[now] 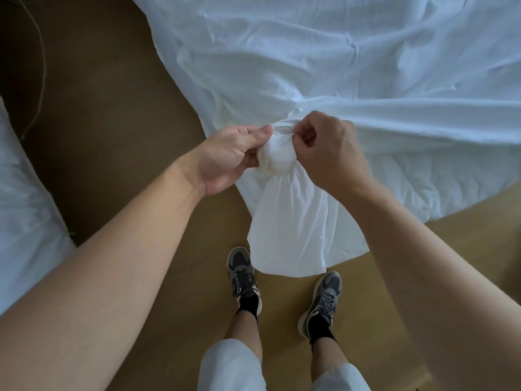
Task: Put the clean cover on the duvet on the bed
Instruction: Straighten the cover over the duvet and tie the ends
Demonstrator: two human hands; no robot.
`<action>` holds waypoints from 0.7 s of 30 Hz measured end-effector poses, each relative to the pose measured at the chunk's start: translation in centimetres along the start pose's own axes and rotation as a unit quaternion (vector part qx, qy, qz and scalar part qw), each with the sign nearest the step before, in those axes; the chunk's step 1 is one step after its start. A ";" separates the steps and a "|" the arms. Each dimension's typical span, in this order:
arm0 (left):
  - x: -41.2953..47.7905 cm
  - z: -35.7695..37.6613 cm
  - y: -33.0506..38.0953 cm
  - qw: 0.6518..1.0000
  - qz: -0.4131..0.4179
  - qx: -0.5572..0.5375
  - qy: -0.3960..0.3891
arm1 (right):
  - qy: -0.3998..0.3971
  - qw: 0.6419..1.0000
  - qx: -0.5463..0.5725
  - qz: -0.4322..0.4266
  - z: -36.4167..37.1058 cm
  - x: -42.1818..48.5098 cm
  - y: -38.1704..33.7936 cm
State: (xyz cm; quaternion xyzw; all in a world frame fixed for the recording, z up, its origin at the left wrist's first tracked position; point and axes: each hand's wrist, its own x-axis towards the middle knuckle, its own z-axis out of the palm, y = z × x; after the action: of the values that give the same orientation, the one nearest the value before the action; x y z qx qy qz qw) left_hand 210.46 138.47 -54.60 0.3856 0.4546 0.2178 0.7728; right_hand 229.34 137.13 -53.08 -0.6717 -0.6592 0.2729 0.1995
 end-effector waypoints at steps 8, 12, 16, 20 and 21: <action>-0.5 -0.1 0.2 0.989 -0.061 0.037 -0.129 | 0.032 0.998 -0.018 -0.050 0.2 -0.9 -0.7; -0.4 0.6 1.3 0.995 -0.053 0.041 -0.073 | 0.065 0.996 -0.021 -0.054 0.1 -0.8 -0.6; -0.5 1.6 0.9 0.999 0.003 0.009 0.033 | 0.057 0.996 -0.011 -0.062 -0.4 -0.8 -0.2; -1.1 2.1 -0.3 0.999 0.004 -0.031 0.028 | 0.044 0.996 -0.017 -0.070 -0.4 -1.0 0.1; -1.2 2.0 -0.5 0.999 -0.001 -0.038 0.018 | 0.038 0.997 -0.019 -0.071 -0.3 -1.0 0.2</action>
State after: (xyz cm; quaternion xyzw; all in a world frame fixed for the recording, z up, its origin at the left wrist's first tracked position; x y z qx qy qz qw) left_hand 211.57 136.55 -53.76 0.3513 0.4601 0.2410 0.7790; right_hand 229.67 136.15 -52.88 -0.6365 -0.7024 0.2196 0.2308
